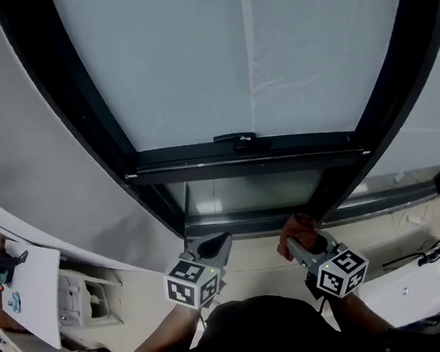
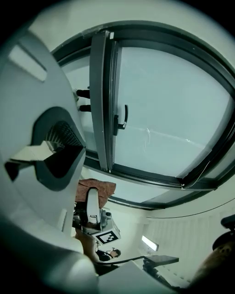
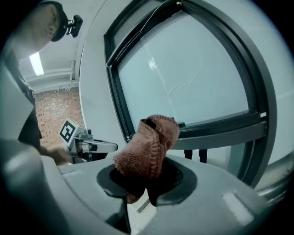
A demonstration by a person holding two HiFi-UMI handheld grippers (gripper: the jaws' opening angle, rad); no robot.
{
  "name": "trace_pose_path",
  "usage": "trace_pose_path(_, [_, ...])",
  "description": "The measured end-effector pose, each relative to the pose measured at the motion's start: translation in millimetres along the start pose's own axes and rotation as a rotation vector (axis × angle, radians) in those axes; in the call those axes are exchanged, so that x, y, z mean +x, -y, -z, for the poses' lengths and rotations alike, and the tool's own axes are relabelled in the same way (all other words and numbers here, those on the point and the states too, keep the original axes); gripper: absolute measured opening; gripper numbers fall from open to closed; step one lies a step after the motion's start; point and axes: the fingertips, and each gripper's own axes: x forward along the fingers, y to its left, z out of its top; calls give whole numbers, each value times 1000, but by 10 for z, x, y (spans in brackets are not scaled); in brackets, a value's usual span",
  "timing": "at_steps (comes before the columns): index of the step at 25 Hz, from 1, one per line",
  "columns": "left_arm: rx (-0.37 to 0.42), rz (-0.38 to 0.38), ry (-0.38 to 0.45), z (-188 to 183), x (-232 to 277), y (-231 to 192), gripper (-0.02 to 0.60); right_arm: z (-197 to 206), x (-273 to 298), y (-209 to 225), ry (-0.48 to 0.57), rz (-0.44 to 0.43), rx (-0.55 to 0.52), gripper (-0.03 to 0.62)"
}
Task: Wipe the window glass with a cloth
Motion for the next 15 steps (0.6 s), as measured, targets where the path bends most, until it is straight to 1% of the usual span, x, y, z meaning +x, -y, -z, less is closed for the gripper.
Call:
trace_pose_path(3, [-2, -53, 3, 30, -46, 95, 17, -140, -168, 34, 36, -44, -1, 104])
trace_pose_path(5, [-13, -92, 20, 39, -72, 150, 17, -185, -260, 70, 51, -65, -36, 104])
trace_pose_path(8, [-33, -138, 44, 44, -82, 254, 17, -77, -316, 180, 28, -84, -95, 104])
trace_pose_path(10, [-36, -158, 37, 74, -143, 325, 17, -4, -340, 229, 14, -96, -83, 104])
trace_pose_path(12, [-26, -179, 16, 112, -238, 354, 17, -12, -384, 212, 25, -111, -77, 104])
trace_pose_path(15, [-12, -202, 7, 119, -349, 347, 17, -99, -463, 120, 59, -130, -109, 106])
